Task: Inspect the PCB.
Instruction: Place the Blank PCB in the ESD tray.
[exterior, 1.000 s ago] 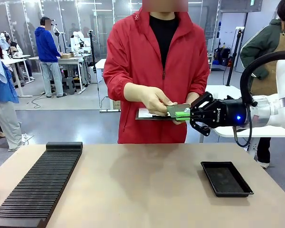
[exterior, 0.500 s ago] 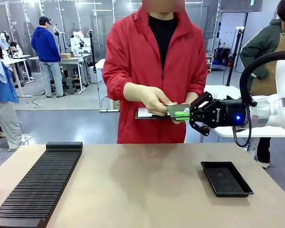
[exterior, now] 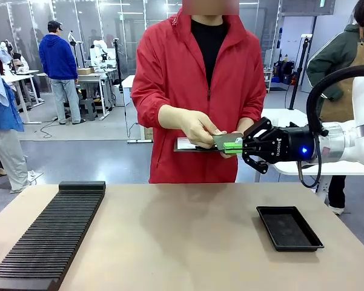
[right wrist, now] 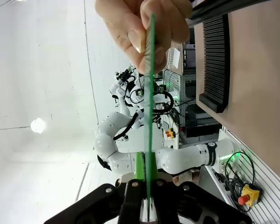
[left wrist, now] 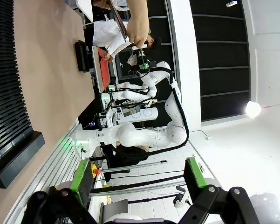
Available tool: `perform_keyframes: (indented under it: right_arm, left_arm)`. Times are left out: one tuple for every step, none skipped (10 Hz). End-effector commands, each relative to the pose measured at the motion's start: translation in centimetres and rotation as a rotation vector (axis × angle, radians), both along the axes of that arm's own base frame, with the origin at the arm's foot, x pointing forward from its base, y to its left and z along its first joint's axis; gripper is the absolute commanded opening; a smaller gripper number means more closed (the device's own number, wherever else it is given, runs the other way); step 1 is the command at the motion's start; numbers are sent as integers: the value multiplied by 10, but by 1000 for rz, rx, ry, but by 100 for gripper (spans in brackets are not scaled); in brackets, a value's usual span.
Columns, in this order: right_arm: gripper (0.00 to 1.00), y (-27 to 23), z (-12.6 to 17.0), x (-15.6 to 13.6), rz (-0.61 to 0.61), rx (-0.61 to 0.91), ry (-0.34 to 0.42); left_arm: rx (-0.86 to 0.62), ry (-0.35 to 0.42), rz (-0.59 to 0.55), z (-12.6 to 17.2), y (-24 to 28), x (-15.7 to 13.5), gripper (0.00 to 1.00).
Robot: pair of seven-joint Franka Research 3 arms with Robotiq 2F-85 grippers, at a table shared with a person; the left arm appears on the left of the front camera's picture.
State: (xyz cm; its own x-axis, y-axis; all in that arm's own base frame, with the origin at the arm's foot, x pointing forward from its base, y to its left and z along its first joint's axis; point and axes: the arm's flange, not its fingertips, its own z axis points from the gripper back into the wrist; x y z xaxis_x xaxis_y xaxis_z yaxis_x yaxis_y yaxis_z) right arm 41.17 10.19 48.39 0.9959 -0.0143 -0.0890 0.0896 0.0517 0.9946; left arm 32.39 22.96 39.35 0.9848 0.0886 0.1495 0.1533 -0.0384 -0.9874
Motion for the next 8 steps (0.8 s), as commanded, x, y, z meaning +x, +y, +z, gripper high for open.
perform_keyframes:
  right_arm:
    - [0,1,1,0,1,0,-2]
    - [0,1,1,0,1,0,-2]
    - [0,1,1,0,1,0,-2]
    - [0,1,1,0,1,0,-2]
    - [0,1,1,0,1,0,-2]
    - [0,1,1,0,1,0,-2]
    - [0,1,1,0,1,0,-2]
    - [0,1,1,0,1,0,-2]
  left_arm:
    - [8,13,-6,4,0,-3,100]
    - [8,13,-6,4,0,-3,100]
    - [8,13,-6,4,0,-3,100]
    - [8,13,-6,4,0,-3,100]
    - [8,13,-6,4,0,-3,100]
    - [8,13,-6,4,0,-3,100]
    - [8,13,-6,4,0,-3,100]
    - [8,13,-6,4,0,-3,100]
